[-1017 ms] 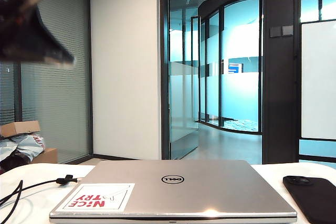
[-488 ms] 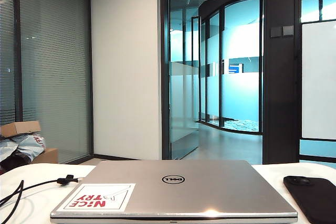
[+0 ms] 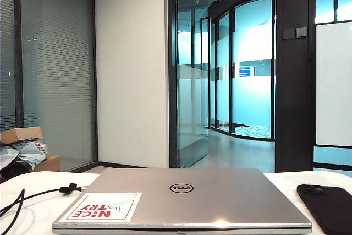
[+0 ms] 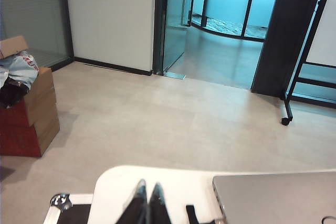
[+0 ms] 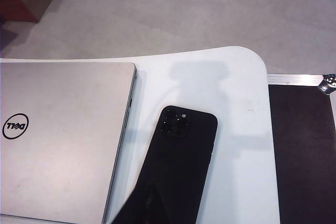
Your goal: Pick up the charging cable and the phone, plug the charging cable into the charging port on the phone, and finally place them back on the table.
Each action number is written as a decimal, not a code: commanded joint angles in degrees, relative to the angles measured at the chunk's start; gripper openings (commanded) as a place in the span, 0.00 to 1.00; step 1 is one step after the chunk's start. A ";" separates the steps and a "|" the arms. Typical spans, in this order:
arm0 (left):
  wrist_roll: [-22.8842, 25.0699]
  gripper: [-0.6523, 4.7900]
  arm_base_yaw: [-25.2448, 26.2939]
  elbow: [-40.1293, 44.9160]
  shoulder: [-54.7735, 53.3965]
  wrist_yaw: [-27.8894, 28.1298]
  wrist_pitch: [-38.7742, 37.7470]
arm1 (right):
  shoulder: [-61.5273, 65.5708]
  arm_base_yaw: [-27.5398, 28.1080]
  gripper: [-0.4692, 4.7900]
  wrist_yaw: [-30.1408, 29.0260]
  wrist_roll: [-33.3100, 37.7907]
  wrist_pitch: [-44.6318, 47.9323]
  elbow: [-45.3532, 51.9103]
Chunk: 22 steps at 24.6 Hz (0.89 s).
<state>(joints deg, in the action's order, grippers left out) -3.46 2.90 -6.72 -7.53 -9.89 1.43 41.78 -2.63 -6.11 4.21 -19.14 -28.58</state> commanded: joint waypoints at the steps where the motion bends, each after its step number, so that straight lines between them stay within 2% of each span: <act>1: 0.04 0.11 0.00 2.84 2.49 -0.15 1.40 | -0.09 -0.07 0.09 0.02 0.04 1.01 -0.20; 5: 0.09 0.11 0.00 6.56 4.81 -0.13 2.36 | -0.09 -0.07 0.09 0.02 0.04 1.01 -0.20; 9: 0.72 0.11 0.00 6.56 6.91 0.13 1.07 | -0.09 -0.04 0.09 0.02 0.04 1.01 -0.22; 13: 3.72 0.11 0.00 6.56 7.19 0.13 1.09 | -0.09 -0.04 0.09 0.02 0.04 1.01 -0.22; 22: 3.02 0.11 -0.04 6.58 7.19 0.13 1.11 | -0.09 -0.04 0.09 0.02 0.04 1.01 -0.22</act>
<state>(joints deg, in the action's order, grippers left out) 0.01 2.92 -0.19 -0.27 -9.85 1.89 41.78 -2.66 -6.13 4.23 -19.14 -28.58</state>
